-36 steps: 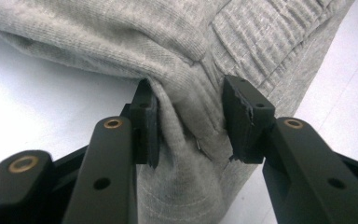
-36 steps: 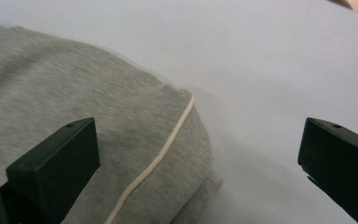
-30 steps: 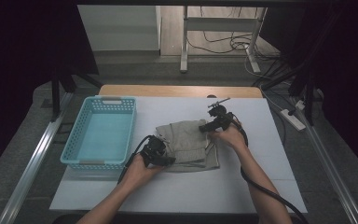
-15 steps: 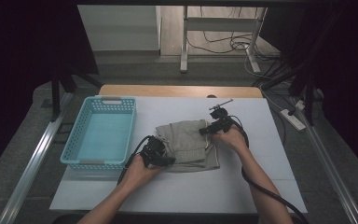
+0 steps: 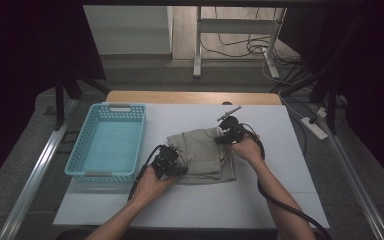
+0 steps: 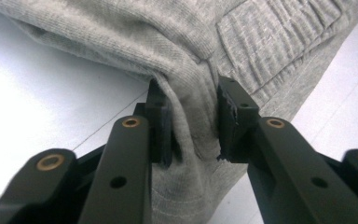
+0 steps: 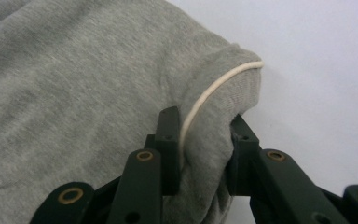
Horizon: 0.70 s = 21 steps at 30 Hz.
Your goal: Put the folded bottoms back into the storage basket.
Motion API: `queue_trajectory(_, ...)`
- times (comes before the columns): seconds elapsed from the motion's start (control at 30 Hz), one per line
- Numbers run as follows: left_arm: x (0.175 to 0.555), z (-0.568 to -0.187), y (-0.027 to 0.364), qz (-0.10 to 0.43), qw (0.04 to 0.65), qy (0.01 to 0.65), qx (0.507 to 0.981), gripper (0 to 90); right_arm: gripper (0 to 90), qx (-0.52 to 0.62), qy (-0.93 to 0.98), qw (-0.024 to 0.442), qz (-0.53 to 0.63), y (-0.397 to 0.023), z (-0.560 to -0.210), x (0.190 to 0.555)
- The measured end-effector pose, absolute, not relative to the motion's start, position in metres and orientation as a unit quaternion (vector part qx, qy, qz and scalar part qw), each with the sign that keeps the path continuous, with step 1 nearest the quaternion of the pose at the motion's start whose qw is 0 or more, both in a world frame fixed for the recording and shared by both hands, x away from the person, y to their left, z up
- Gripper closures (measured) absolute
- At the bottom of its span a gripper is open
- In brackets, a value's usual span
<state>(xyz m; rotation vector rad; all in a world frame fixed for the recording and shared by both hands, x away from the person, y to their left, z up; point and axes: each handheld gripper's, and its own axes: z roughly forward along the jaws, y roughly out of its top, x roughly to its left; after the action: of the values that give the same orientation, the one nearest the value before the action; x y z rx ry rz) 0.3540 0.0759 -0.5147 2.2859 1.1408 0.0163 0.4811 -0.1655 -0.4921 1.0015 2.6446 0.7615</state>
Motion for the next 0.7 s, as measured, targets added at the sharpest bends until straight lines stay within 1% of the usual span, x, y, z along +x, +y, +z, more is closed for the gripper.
queue_trajectory(0.07, 0.354, -0.513, 0.076, 0.007, 0.289, 0.431, 0.855, 69.3, 71.3, 0.335, 0.898, 0.122, 0.258, -0.163, -0.491, 0.478)
queue_trajectory(0.17, 0.354, -0.511, 0.076, 0.01, 0.291, 0.432, 0.854, 70.2, 71.4, 0.333, 0.896, 0.133, 0.261, -0.162, -0.487, 0.474)
queue_trajectory(0.57, 0.346, -0.487, 0.078, 0.024, 0.309, 0.421, 0.852, 70.7, 71.4, 0.324, 0.884, 0.119, 0.315, -0.168, -0.458, 0.462)
queue_trajectory(0.7, 0.343, -0.48, 0.081, 0.03, 0.312, 0.42, 0.852, 70.7, 71.4, 0.317, 0.881, 0.121, 0.329, -0.165, -0.452, 0.457)
